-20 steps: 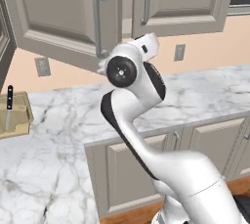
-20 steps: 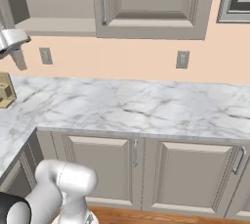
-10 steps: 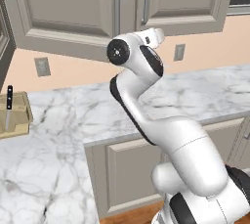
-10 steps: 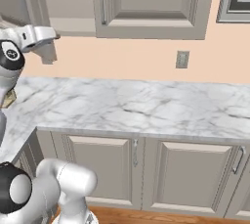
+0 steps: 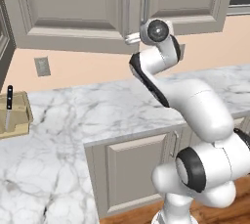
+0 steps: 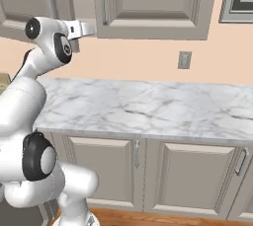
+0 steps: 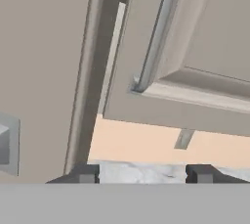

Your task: Close all open cabinet doors.

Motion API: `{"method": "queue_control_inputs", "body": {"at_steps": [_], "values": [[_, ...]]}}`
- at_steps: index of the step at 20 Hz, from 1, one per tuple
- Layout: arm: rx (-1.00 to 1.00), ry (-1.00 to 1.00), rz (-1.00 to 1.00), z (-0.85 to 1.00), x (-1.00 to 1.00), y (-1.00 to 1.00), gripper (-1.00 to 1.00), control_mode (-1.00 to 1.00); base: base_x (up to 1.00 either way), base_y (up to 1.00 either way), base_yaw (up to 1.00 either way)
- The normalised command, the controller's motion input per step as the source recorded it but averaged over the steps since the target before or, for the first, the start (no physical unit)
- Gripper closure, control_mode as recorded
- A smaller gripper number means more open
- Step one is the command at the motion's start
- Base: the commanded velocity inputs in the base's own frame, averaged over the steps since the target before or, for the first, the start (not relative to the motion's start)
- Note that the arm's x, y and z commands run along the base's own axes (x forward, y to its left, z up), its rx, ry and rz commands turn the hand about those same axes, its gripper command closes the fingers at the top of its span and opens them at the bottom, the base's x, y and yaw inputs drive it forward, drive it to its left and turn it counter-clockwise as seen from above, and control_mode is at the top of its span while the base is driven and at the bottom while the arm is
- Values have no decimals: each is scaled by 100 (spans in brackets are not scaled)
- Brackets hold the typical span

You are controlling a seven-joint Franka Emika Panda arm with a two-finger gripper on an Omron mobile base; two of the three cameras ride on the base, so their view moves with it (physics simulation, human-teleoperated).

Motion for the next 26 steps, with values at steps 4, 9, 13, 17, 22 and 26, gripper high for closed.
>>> {"method": "queue_control_inputs", "body": {"at_steps": [4,9,13,17,22,26], "values": [[23,2,31,70,93,-8,-100,-100,0,0,0],[13,3,13,52,82,33,-100,-100,0,0,0],[4,0,0,35,67,75,-100,-100,0,0,0],[0,0,-6,25,53,71,-100,-100,0,0,0],[0,1,-20,19,41,72,-100,-100,0,0,0],[-4,2,-33,3,51,79,-100,-100,0,0,0]]}}
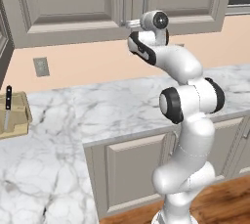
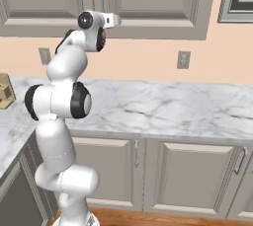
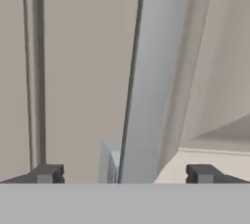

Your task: Close all open cabinet doors.

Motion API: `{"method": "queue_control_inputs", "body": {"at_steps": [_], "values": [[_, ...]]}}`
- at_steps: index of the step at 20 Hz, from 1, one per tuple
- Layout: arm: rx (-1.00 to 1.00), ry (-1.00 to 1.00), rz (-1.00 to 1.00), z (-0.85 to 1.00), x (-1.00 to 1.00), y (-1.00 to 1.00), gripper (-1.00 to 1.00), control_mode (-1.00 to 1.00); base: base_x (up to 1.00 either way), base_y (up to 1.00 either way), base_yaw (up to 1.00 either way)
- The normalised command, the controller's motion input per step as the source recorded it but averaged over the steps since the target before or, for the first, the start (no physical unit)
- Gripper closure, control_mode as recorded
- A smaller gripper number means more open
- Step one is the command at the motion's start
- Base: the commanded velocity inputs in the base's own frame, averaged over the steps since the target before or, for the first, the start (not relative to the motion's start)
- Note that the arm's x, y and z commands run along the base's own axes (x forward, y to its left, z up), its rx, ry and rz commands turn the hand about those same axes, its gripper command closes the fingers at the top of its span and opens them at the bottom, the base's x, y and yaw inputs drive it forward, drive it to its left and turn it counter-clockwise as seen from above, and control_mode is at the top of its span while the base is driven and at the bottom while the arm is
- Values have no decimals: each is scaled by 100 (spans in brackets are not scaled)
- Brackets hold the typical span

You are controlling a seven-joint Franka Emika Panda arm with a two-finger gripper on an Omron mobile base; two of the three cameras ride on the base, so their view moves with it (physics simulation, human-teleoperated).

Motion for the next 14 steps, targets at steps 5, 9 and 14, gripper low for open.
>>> {"method": "queue_control_inputs", "body": {"at_steps": [5,9,14], "values": [[-2,1,-29,22,34,66,-100,-100,0,0,0],[13,19,-15,87,-20,8,-100,-100,0,0,0],[40,41,-14,100,-66,-45,-100,-100,0,0,0]]}}
